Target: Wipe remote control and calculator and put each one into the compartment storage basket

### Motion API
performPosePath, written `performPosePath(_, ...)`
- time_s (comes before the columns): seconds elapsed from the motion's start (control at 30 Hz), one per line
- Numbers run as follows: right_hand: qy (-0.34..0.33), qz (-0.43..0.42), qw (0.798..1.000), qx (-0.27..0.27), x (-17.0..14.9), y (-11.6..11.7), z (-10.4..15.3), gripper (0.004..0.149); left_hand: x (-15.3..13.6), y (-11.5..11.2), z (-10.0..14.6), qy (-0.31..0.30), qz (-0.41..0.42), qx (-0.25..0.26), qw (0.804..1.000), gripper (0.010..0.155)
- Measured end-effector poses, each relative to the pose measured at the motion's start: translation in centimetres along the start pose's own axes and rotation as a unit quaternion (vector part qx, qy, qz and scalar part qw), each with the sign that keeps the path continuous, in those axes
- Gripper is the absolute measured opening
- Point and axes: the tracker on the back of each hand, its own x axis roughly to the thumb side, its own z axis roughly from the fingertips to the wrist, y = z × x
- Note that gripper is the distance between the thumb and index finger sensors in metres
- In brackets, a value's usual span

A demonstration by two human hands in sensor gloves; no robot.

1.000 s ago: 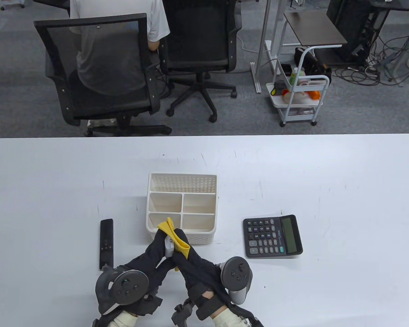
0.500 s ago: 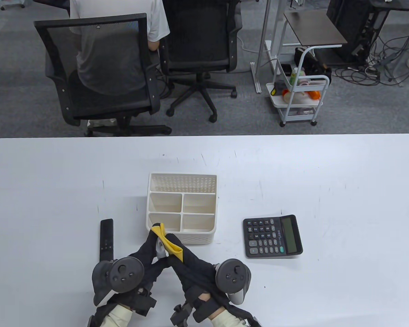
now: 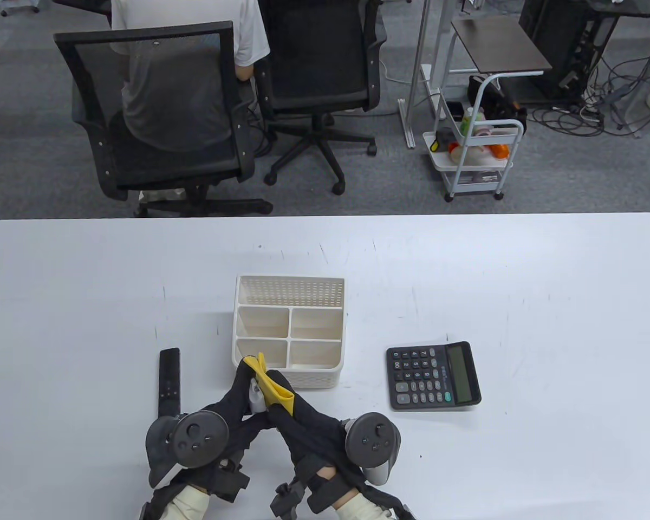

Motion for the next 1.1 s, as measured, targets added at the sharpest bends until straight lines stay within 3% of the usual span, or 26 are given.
performPosePath(0.17, -0.001, -0.036, 0.999, -0.005, -0.2, -0.1, -0.1, 0.055, 0.6, 0.1, 0.2, -0.038, 0.015, 0.003, 0.999, 0.088)
performPosePath(0.37, 0.011, -0.049, 0.999, 0.0, -0.6, -0.2, -0.2, 0.055, -1.1, 0.2, -0.1, 0.011, 0.142, -0.006, 0.99, 0.085)
performPosePath(0.6, 0.009, -0.051, 0.999, 0.003, -0.6, -0.4, -0.3, 0.054, -1.8, 0.4, -0.2, 0.026, 0.195, -0.016, 0.98, 0.075)
performPosePath(0.73, 0.015, -0.056, 0.997, -0.041, -0.9, -1.1, -0.2, 0.054, -2.6, 1.0, 0.0, 0.055, 0.243, 0.012, 0.968, 0.068)
performPosePath(0.87, 0.021, -0.032, 0.996, -0.081, -1.2, -1.7, -0.1, 0.054, -2.8, 1.6, 0.3, 0.069, 0.229, 0.035, 0.97, 0.068)
performPosePath(1.1, -0.02, 0.043, 0.999, -0.014, -0.5, -0.2, 0.0, 0.054, -2.3, 1.7, 0.3, 0.065, 0.235, 0.038, 0.969, 0.067)
